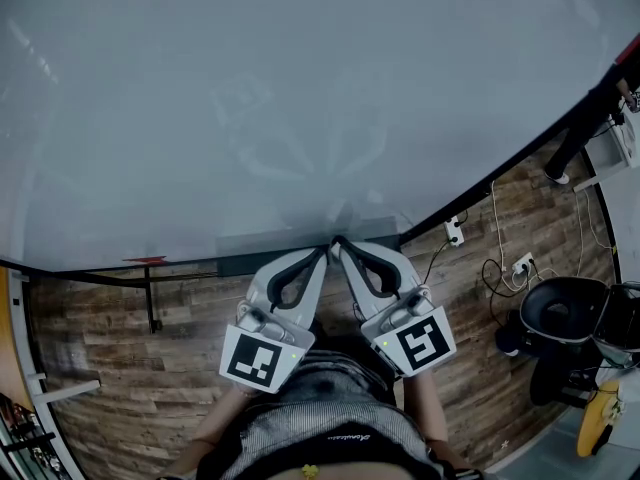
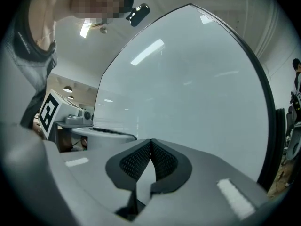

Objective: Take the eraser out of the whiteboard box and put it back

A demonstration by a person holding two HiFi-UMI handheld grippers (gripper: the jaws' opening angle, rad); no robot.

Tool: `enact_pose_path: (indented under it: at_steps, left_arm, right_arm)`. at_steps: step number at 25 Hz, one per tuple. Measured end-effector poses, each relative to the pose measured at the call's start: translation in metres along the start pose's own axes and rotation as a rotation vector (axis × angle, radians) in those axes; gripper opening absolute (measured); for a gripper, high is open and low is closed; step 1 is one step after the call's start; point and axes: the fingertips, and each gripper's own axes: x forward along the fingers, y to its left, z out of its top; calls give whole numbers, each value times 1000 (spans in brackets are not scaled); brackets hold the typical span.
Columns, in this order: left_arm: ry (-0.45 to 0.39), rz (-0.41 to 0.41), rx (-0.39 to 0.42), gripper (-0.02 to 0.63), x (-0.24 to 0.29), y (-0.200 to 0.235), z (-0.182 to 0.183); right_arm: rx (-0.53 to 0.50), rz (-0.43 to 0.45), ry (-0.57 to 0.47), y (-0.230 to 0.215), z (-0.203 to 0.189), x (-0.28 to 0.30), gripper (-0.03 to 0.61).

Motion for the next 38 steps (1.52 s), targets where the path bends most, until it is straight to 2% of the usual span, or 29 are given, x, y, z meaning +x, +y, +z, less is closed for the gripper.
enact_pose_path:
  at_steps: [8,38]
  left_arm:
    - [-14,0,18,2,1,1,7]
    - [-5,1,11,2,2,-1,4]
  right_arm:
    - [-15,-3,1,3,9,-2,2]
    - [-49,13,49,9,3,0,0]
